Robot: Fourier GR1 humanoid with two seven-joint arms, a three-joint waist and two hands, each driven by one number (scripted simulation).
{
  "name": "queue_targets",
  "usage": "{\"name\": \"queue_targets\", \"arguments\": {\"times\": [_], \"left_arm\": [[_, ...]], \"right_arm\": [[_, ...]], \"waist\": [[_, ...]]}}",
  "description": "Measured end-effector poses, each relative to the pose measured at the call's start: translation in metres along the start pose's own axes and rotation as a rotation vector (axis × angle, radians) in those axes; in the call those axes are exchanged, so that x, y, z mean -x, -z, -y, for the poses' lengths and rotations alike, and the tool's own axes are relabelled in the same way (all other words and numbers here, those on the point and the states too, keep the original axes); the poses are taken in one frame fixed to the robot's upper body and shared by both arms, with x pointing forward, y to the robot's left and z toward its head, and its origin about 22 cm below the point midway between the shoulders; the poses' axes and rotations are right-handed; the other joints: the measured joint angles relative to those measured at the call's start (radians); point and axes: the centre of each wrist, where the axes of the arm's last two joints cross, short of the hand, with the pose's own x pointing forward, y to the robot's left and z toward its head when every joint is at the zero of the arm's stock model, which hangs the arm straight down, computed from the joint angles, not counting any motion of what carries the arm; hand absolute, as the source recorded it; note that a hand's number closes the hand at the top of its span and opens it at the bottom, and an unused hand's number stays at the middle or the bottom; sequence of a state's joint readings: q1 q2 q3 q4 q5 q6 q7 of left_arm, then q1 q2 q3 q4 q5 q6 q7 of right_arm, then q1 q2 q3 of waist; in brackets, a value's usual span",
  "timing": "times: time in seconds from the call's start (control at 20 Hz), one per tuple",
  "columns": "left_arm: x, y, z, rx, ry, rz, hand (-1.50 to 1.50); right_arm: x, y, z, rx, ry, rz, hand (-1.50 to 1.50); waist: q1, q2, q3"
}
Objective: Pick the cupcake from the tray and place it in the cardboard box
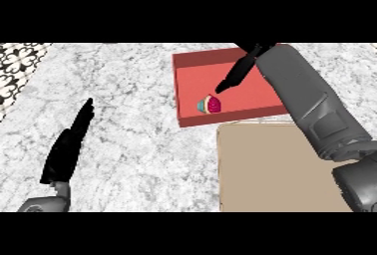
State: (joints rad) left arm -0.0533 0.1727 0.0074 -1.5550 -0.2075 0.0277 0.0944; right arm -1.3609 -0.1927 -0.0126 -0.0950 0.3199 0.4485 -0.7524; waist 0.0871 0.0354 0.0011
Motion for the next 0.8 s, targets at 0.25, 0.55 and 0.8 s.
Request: {"name": "queue_targets", "arguments": {"times": [0.25, 0.55, 0.8], "left_arm": [[-0.003, 0.001, 0.004, 0.009, -0.002, 0.015, 0.0], [-0.009, 0.006, 0.005, 0.022, -0.002, 0.044, 0.0], [-0.014, 0.008, 0.009, 0.034, 0.0, 0.07, 0.0]], "right_arm": [[-0.011, -0.02, 0.036, 0.141, 0.116, -0.029, -1.5], [-0.021, -0.064, 0.082, 0.293, 0.171, -0.061, -1.5], [-0.032, -0.093, 0.109, 0.357, 0.181, -0.063, -1.5]], "waist": [[0.017, 0.013, 0.0], [0.038, 0.033, 0.002], [0.06, 0.051, 0.005]]}}
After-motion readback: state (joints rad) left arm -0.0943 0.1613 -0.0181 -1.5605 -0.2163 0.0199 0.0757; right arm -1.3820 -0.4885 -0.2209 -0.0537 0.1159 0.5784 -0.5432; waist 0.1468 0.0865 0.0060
